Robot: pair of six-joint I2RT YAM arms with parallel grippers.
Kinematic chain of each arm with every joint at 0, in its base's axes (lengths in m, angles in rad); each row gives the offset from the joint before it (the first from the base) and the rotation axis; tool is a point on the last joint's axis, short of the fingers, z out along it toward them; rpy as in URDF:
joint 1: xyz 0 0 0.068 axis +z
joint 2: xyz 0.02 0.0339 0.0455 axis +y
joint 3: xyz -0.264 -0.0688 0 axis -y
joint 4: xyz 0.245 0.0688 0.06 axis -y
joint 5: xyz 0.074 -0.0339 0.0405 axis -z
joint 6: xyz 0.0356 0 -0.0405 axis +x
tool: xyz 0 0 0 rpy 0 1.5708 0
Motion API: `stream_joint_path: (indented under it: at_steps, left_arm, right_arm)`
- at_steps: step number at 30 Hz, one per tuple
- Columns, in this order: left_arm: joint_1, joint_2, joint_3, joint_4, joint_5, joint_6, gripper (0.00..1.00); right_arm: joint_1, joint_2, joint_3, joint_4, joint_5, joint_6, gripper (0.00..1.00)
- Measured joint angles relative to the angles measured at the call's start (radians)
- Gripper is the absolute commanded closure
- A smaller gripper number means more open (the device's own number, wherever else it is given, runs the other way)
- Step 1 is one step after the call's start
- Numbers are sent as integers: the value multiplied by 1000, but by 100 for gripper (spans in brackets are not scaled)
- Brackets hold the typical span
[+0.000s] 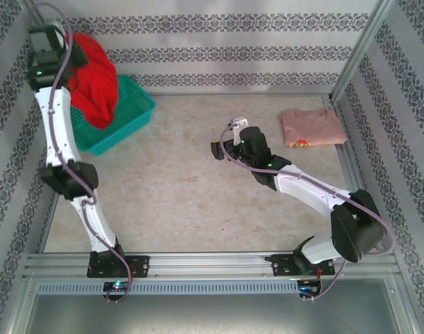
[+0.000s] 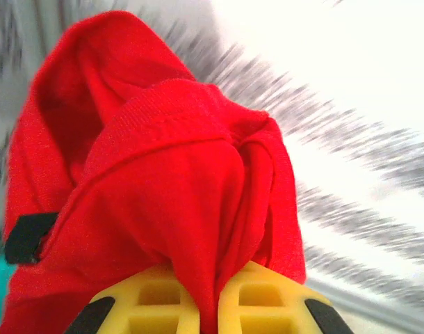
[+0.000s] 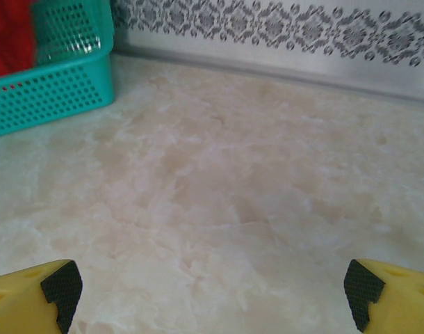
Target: Fold the inside-out t-shirt
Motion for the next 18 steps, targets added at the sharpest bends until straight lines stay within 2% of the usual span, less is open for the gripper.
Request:
stream_joint_path:
  at_steps: [4,7,9,11,13,14,16,18]
  left_arm:
    - [-164,-217,-68,85,42,2,100]
    - [-304,-330,-201,137,81,5,100]
    - [-364,-367,-308,161,92,5,94]
    - [-416,-377,-405,180,92,8,78]
    - [-469,-353,-521,193,97,23,45]
    - [-487,-338,-569,193,104,27,35]
    - [-511,-304,-653,187,110,49,22]
    - [-516,-274,-719,156,72,98,6]
  right_arm:
    - [-49,-75,-11,-20,4,30,2]
    - [-103,-146,-12,-59,10,49,2]
    - [-135,-199,-12,-93,14,56,2]
    - [-164,-256,-12,-127,22,60,2]
    - [-195,-320,-12,-165,38,58,2]
    - [-206,-344,-12,-180,45,57,2]
    - [-222,-385,-12,-209,64,50,2]
    - [-227,-404,-12,-229,71,41,2]
